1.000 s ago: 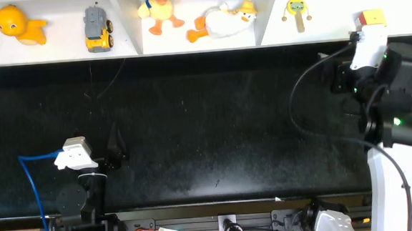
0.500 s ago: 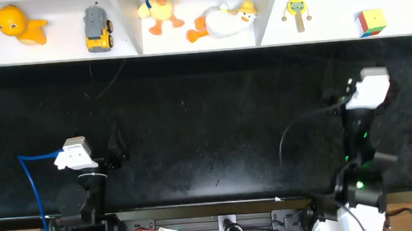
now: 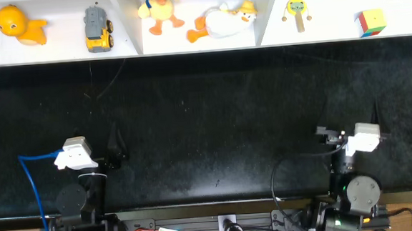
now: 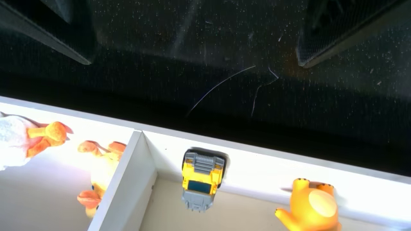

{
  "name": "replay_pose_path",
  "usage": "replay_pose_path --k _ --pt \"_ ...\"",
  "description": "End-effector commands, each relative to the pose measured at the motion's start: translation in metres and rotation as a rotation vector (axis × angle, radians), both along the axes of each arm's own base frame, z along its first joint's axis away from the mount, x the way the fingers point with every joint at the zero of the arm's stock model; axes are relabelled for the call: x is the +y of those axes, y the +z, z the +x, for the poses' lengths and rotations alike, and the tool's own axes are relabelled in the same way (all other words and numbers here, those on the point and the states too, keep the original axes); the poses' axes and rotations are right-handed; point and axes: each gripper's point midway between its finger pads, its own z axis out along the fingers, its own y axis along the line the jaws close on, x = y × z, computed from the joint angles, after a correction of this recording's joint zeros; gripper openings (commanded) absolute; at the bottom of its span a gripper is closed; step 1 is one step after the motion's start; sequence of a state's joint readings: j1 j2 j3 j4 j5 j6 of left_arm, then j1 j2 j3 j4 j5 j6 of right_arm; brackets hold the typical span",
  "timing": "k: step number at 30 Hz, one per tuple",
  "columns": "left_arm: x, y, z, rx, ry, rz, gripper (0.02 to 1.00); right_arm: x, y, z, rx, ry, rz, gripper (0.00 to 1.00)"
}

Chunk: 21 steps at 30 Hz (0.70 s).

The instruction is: Store Toys

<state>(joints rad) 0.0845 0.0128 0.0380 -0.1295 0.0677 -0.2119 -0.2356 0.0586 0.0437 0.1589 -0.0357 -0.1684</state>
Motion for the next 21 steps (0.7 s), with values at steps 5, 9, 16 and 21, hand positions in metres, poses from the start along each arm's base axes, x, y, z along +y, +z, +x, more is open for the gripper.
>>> replay_pose_path --k 5,9,16,21 --pt "-0.003 0.000 0.000 -0.008 -0.010 -0.021 0.998 0.007 -0.020 0.002 0.033 0.030 0.038 0.996" --pt "-0.003 0.000 0.000 -0.008 -0.010 -0.021 0.998 0.007 -0.023 0.002 0.043 0.030 0.040 0.996" --pt "-0.003 0.000 0.000 -0.008 -0.010 -0.021 0.996 0.013 -0.024 0.003 0.051 0.052 0.039 0.996" --pt "-0.003 0.000 0.000 -0.008 -0.010 -0.021 0.998 0.030 -0.030 0.006 0.076 0.120 0.029 0.996"
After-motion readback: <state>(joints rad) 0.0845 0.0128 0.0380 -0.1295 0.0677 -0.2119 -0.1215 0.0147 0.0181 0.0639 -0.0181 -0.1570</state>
